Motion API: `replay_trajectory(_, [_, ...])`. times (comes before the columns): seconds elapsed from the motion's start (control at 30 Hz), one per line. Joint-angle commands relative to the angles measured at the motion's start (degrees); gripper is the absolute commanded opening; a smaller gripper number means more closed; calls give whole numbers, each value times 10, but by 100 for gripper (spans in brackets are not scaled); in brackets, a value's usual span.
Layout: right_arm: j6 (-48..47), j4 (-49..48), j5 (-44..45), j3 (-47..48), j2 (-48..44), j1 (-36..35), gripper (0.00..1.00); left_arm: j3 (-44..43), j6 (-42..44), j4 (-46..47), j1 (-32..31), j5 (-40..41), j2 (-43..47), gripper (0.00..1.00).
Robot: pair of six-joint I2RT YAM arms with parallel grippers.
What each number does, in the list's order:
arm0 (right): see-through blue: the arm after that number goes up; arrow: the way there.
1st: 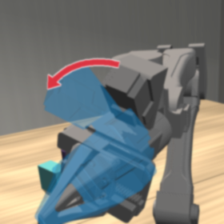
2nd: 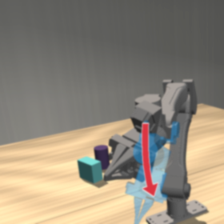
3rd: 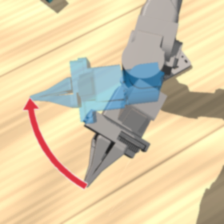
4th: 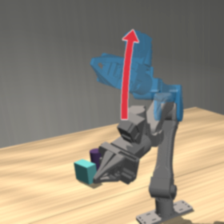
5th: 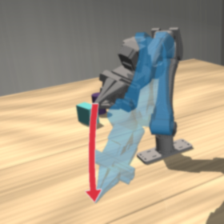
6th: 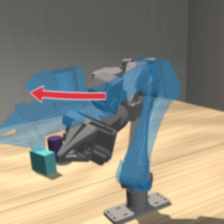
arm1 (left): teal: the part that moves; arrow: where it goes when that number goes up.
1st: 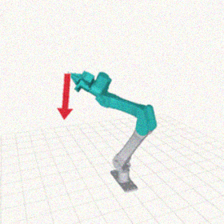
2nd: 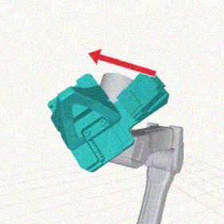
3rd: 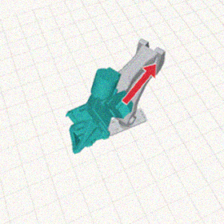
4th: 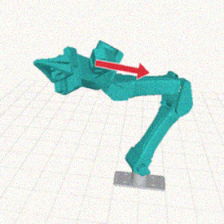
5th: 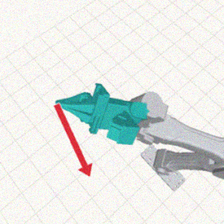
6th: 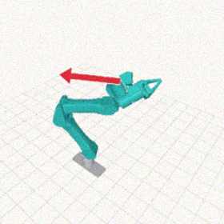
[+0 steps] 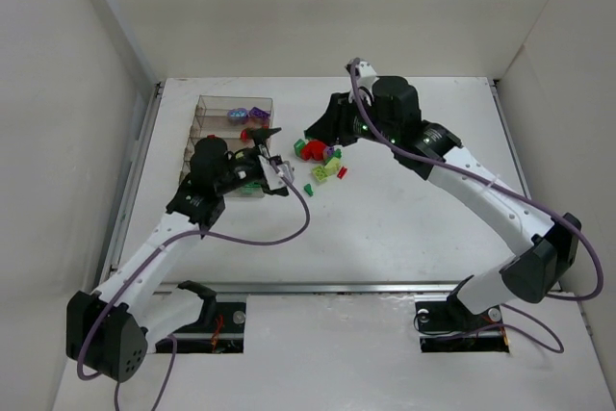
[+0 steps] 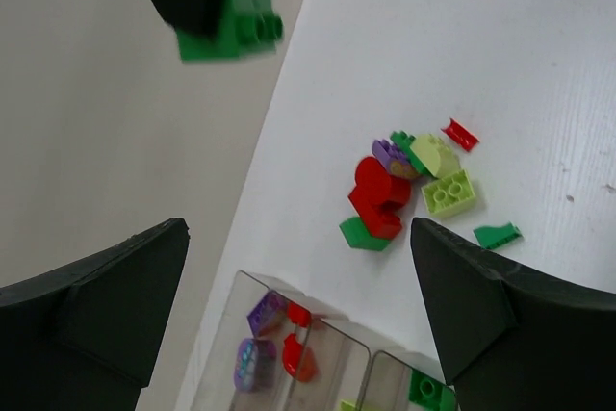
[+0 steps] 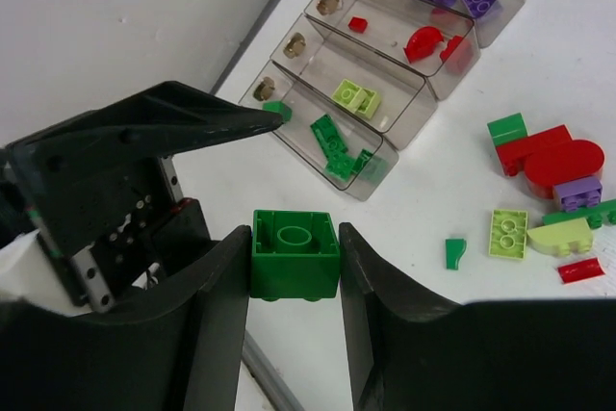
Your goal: Sort the legos into containers by color
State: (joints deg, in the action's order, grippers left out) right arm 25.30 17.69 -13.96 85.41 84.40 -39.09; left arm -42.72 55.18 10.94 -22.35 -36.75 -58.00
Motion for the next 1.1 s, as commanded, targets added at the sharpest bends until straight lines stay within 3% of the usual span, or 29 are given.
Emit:
replay_trajectory(0.0, [7,-35,3,4,9,-4,0,-48,-8,79,-27,19,-6,100])
replay_trajectory(0.13, [7,-35,-2,9,25,-9,0,-76,-67,87,-32,6,-39,97])
replay_trajectory(0.3, [2,-41,-7,14,45,-14,0,-109,-67,30,-52,-39,-61,96])
replay_trajectory(0.47, [2,-41,-16,14,45,-20,0,-98,-55,7,-58,-52,-68,87])
replay_trajectory(0.63, [-3,-41,-24,14,50,-20,0,-115,-55,1,-58,-41,-96,63])
replay_trajectory(0.73, [-3,-41,-38,14,55,-20,0,-128,-60,1,-58,-36,-111,54])
replay_trajectory(0.77, [-3,-41,-38,9,55,-20,0,-135,-60,1,-58,-36,-111,46])
replay_trajectory(0.83, [-3,-41,-38,4,55,-20,0,-135,-68,1,-58,-30,-111,41])
replay_trajectory(1.0, [-9,-41,-27,-7,55,-20,0,-141,-99,19,-58,-19,-111,41])
replay_trajectory(1.07, [-9,-41,-27,-7,61,-20,0,-141,-107,19,-58,-19,-104,47])
